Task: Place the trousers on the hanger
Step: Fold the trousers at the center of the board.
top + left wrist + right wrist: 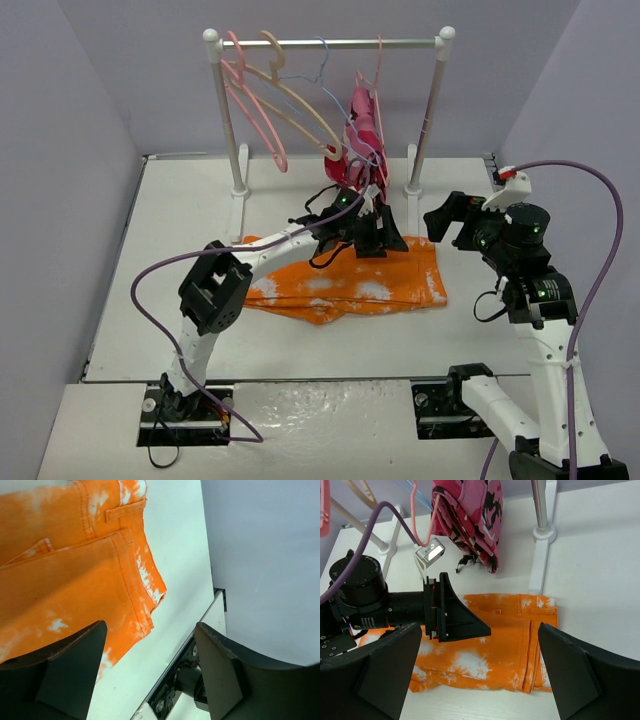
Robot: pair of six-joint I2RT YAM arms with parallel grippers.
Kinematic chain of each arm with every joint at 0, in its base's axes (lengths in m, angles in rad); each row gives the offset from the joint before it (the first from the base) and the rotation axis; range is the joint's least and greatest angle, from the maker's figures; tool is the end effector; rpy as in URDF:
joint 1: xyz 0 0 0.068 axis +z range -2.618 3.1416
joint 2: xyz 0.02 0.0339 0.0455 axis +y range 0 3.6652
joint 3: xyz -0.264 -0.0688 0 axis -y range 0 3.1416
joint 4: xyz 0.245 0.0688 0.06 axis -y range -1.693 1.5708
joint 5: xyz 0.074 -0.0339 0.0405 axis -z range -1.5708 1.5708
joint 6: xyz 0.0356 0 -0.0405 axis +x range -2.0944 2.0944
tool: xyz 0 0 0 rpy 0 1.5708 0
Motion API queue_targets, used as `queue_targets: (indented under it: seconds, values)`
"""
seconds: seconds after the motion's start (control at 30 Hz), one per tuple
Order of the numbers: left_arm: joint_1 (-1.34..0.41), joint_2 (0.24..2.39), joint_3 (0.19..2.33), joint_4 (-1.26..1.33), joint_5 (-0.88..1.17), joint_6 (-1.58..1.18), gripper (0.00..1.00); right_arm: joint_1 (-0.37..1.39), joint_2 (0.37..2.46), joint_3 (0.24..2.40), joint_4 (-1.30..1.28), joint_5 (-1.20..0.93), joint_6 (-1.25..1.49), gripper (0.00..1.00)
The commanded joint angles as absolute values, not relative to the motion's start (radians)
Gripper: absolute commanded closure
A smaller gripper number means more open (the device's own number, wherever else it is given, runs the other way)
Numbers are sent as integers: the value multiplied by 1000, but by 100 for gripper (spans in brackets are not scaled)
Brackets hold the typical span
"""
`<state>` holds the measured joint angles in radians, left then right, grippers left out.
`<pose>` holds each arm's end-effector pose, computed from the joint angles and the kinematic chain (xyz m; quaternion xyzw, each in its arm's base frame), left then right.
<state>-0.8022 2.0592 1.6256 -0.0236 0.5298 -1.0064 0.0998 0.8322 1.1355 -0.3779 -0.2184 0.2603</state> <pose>0.3245 -0.3614 0.2519 0.0541 0.8292 -0.5383 0.1406 0.1650 0.0243 0.4310 -0.0155 0.7322 0.1997 0.6510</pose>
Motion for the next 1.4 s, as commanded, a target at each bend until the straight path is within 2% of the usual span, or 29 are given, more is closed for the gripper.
queue_targets:
  seconds: [0.0, 0.1, 0.23, 0.37, 0.57, 0.67, 0.87, 1.0, 1.23, 1.37]
  values:
    - [-827, 2027, 1730, 118, 518, -964, 30, 106, 844, 1110, -325, -231, 264, 0]
    - [-828, 1998, 1708, 138, 532, -948, 29, 106, 855, 1094, -328, -222, 272, 0]
    - [-813, 1839, 1548, 88, 484, -856, 29, 107, 884, 1044, -351, -162, 308, 2]
    - [-790, 1697, 1418, -141, 413, -725, 30, 104, 965, 980, -372, -81, 394, 11]
    - [-756, 1478, 1195, -305, 276, -567, 30, 97, 1173, 939, -352, -67, 428, 30]
    - [-721, 1377, 1100, -364, 224, -523, 30, 100, 1258, 911, -301, -90, 434, 35]
    - [-528, 1252, 940, -408, 248, -501, 30, 107, 1388, 848, -201, -74, 460, 36]
    - [-389, 1205, 921, -462, 263, -442, 30, 110, 1437, 830, -167, -67, 458, 36]
    - [-282, 1186, 930, -529, 268, -358, 30, 117, 1482, 806, -143, -55, 443, 36]
    - [-238, 1184, 931, -546, 279, -321, 30, 130, 1486, 798, -138, -66, 428, 40]
